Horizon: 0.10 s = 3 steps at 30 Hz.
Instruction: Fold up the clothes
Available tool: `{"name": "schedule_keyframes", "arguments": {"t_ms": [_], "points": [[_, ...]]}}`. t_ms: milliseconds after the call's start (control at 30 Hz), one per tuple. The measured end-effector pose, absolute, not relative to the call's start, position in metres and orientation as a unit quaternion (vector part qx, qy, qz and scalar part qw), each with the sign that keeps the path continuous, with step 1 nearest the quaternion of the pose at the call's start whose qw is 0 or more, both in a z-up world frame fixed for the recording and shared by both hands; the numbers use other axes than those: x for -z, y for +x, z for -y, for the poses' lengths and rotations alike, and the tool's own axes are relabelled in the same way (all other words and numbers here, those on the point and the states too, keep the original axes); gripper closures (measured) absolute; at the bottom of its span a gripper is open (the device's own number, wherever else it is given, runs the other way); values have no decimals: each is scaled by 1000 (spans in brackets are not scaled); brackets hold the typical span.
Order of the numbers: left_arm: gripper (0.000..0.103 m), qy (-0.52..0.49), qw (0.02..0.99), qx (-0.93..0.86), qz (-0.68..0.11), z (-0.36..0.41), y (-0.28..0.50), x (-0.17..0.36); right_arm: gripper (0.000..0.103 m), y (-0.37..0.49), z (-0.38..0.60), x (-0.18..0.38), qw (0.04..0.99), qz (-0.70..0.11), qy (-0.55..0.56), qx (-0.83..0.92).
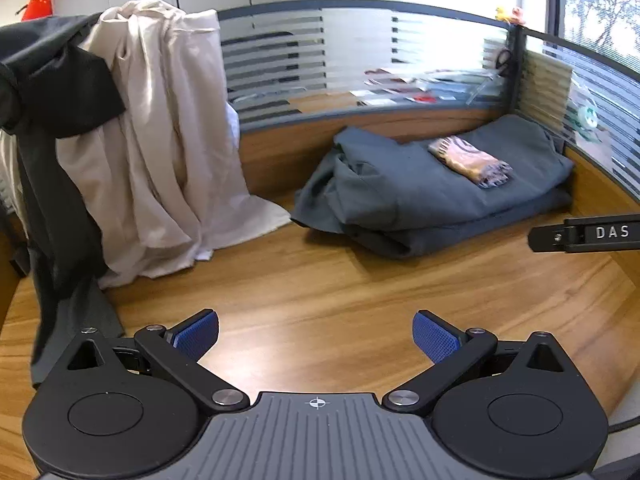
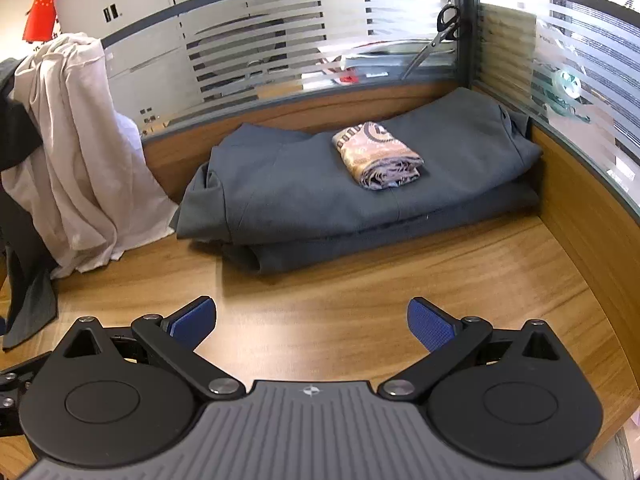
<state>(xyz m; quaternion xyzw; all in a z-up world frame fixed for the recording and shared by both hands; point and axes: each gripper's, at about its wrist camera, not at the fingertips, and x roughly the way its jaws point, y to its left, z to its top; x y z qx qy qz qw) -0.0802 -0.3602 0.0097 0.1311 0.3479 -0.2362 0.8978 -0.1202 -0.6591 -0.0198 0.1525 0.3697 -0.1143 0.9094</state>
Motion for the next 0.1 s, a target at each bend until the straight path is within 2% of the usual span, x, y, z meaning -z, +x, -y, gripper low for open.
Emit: {"name": "schedule_keyframes", "arguments": {"t_ms": [100], "points": [[0,141,896,238,-346,365,-87,-8,0,-124,653,23,908,-378,149,102]]}}
